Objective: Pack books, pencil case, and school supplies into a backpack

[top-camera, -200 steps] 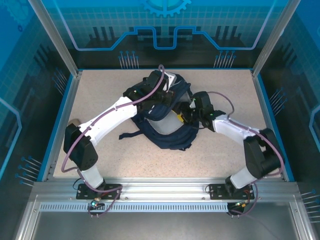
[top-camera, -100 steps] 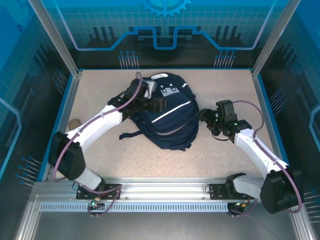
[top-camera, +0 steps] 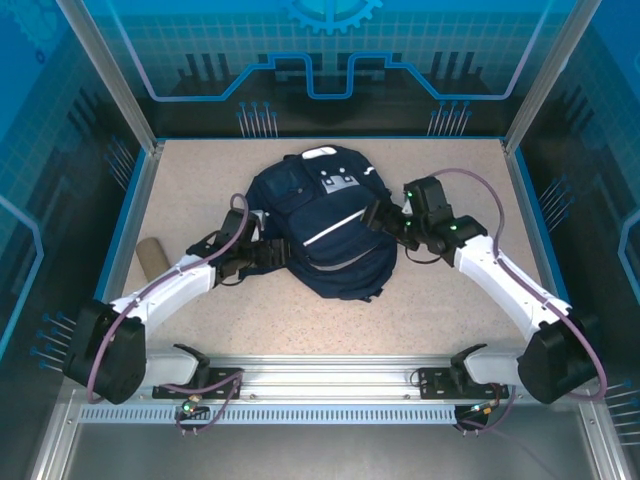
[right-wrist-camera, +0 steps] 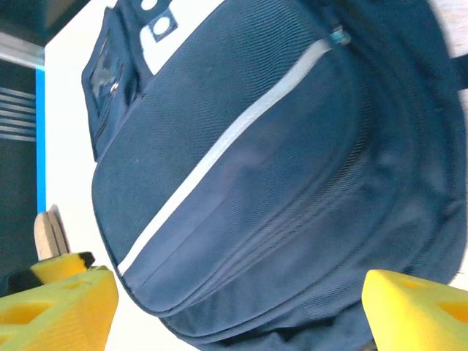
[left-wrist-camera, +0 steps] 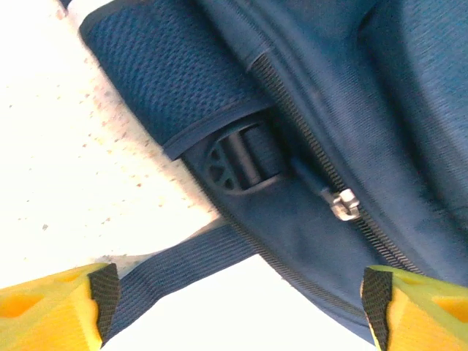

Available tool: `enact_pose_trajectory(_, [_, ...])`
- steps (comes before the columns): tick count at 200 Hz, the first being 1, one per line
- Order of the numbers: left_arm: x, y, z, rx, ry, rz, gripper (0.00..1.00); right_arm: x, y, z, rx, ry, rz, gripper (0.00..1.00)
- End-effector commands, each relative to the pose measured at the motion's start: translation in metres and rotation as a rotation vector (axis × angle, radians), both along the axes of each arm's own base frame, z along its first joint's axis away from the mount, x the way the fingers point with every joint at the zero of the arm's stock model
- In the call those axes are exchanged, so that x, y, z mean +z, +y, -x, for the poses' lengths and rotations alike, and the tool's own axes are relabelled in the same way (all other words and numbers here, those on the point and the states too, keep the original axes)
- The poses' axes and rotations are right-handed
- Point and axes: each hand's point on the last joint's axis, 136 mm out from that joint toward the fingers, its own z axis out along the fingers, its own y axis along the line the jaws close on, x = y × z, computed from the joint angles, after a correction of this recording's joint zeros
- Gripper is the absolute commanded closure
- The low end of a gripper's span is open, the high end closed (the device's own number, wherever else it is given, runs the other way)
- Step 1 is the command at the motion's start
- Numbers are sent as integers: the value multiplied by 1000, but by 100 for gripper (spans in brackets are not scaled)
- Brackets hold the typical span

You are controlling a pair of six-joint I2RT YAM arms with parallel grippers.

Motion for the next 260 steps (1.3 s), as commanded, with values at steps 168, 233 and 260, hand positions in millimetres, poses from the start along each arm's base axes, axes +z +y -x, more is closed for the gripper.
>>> enact_pose_trajectory(168, [23, -67, -59, -306, -157, 137, 50, -10, 40, 10, 129, 50, 33, 12])
enact_pose_trajectory(233, [32, -84, -60, -416, -227, 256, 52, -12, 38, 10, 126, 54, 39, 13])
enact_pose_trajectory(260, [27, -85, -65, -428, -240, 245, 50, -12, 37, 10, 121, 54, 46, 13])
